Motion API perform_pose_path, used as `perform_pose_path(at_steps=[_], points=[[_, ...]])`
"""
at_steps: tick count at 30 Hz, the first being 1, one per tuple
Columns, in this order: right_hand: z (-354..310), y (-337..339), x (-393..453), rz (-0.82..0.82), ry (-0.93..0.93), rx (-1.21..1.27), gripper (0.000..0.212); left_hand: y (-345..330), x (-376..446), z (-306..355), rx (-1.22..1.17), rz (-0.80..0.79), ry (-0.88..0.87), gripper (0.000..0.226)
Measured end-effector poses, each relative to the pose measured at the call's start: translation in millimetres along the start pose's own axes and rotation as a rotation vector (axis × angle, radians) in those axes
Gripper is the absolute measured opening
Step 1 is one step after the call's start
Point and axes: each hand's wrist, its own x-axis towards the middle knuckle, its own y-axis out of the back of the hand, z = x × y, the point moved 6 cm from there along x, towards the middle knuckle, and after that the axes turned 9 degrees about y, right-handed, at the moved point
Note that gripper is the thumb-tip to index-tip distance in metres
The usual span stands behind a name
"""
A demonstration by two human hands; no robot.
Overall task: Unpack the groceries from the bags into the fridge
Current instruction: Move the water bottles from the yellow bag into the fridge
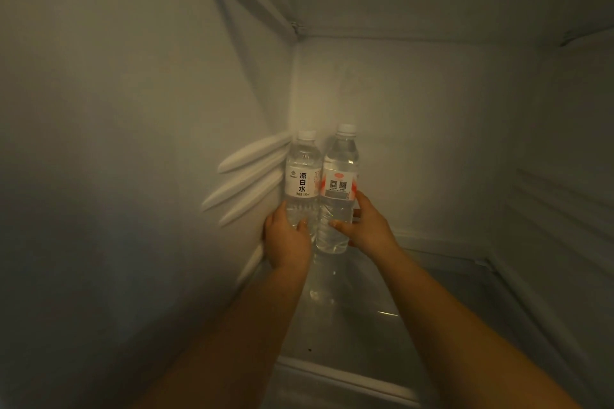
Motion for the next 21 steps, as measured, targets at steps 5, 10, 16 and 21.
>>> perform_pose_path(at_steps=[5,10,16,21], points=[[2.6,-2.1,5.6,-0.009,0.013,0.005,0.077,-0.3,-1.5,1.9,-0.015,-0.021,0.0,0.034],[-0.1,-2.3,4.9,-0.017,0.029,-0.013,0.079,1.0,-1.6,1.4,0.007,-0.09,-0.034,0.034],[-10.0,17.2,-5.3,-0.069,0.027,-0.111,0.093,13.0,-17.9,13.9,0.018,-0.148,-0.146,0.036],[-26.7,48.5,-43.4,-0.032,0.11,-0.391,0.086,27.9,-45.9,22.3,0.091,-0.281,-0.205,0.051]])
